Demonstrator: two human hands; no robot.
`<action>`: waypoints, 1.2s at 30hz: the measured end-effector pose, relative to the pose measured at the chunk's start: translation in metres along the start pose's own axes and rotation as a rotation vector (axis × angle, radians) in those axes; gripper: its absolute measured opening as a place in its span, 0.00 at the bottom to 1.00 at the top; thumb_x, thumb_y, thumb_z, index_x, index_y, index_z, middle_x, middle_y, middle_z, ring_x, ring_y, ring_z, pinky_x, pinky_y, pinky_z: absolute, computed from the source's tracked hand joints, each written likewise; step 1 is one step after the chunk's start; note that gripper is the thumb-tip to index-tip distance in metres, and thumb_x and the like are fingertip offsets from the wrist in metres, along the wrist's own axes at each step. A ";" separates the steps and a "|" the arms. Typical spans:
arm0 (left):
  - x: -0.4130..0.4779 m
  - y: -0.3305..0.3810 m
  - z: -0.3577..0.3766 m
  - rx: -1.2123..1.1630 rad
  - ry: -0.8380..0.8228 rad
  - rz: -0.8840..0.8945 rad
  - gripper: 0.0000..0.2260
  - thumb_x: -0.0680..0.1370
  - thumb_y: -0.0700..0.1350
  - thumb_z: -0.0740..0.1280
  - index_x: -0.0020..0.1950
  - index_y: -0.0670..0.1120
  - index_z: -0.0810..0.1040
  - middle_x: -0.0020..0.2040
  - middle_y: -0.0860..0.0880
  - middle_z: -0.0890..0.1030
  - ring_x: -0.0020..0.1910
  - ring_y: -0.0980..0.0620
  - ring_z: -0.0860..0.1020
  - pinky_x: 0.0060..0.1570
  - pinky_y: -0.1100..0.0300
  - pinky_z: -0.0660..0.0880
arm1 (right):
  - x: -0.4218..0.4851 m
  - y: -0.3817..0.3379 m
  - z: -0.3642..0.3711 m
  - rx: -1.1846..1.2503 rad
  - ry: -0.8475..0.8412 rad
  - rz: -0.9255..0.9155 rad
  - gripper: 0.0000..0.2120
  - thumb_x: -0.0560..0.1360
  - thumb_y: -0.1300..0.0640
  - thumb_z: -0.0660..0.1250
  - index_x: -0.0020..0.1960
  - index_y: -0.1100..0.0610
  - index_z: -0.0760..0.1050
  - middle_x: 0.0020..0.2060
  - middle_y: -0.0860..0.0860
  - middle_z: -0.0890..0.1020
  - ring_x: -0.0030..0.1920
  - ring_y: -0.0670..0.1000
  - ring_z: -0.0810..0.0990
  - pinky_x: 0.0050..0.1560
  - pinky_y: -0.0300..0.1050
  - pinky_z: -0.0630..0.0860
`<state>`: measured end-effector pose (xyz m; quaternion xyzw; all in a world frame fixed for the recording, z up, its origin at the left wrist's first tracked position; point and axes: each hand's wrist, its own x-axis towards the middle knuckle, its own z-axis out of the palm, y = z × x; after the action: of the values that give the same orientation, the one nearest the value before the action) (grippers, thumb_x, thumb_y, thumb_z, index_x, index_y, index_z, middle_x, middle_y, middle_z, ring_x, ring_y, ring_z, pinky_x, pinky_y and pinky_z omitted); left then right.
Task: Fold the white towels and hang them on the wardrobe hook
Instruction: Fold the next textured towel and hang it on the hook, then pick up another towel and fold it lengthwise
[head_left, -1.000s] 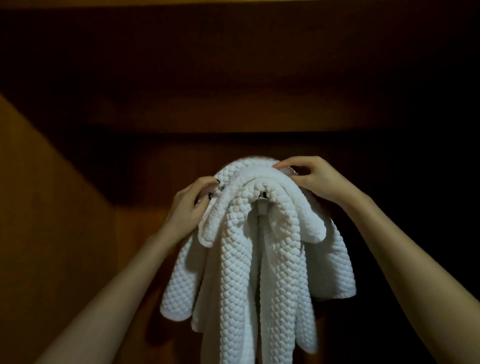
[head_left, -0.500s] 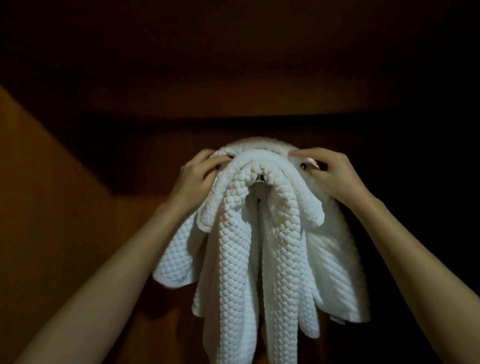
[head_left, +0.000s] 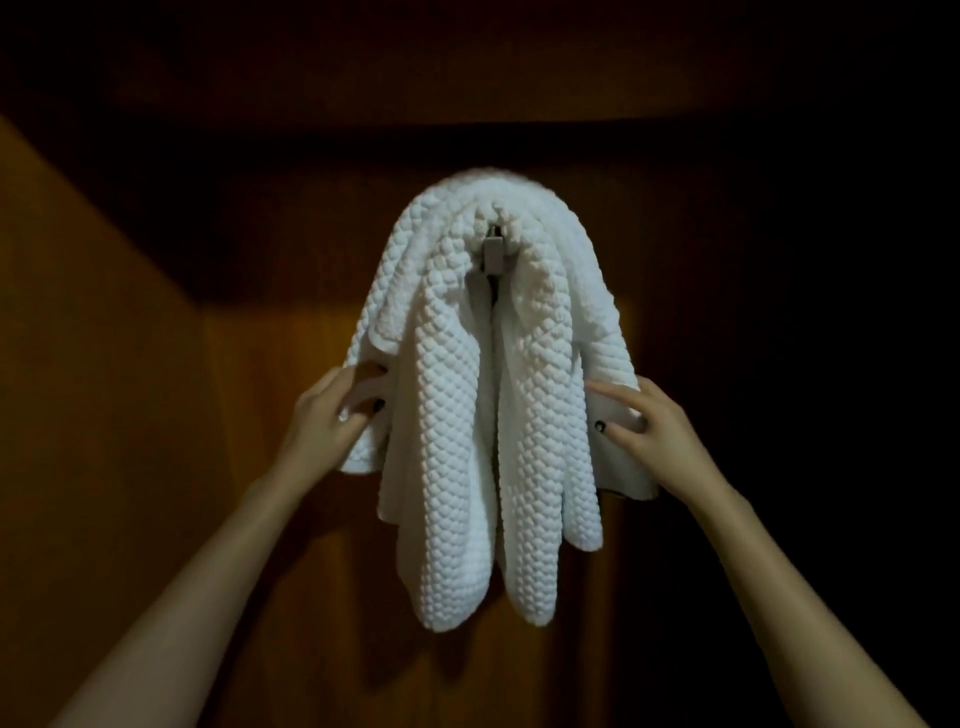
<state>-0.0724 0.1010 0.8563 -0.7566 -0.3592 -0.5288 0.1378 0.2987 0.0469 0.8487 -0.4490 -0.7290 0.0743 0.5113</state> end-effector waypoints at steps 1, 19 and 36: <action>0.000 -0.003 0.000 0.027 -0.030 -0.014 0.17 0.72 0.41 0.65 0.61 0.43 0.77 0.53 0.44 0.78 0.52 0.50 0.75 0.49 0.66 0.68 | 0.000 0.006 0.004 -0.078 0.008 0.021 0.26 0.76 0.64 0.66 0.66 0.38 0.72 0.63 0.43 0.70 0.63 0.45 0.71 0.61 0.46 0.73; -0.054 0.025 0.056 0.069 -0.090 -0.319 0.20 0.75 0.41 0.61 0.66 0.43 0.73 0.49 0.35 0.78 0.48 0.36 0.78 0.47 0.50 0.73 | -0.032 0.043 0.016 -0.080 0.125 -0.030 0.31 0.76 0.71 0.62 0.73 0.46 0.68 0.71 0.46 0.67 0.69 0.41 0.66 0.69 0.44 0.70; -0.102 0.044 0.028 -0.215 -0.232 -0.394 0.25 0.83 0.40 0.56 0.78 0.48 0.51 0.73 0.57 0.55 0.72 0.61 0.55 0.64 0.80 0.51 | -0.072 0.001 0.026 -0.042 -0.027 0.085 0.25 0.83 0.54 0.58 0.78 0.52 0.58 0.76 0.45 0.62 0.74 0.42 0.60 0.74 0.41 0.56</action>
<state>-0.0410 0.0463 0.7606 -0.7377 -0.4551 -0.4903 -0.0913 0.2834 0.0040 0.7872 -0.4890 -0.7174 0.0867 0.4886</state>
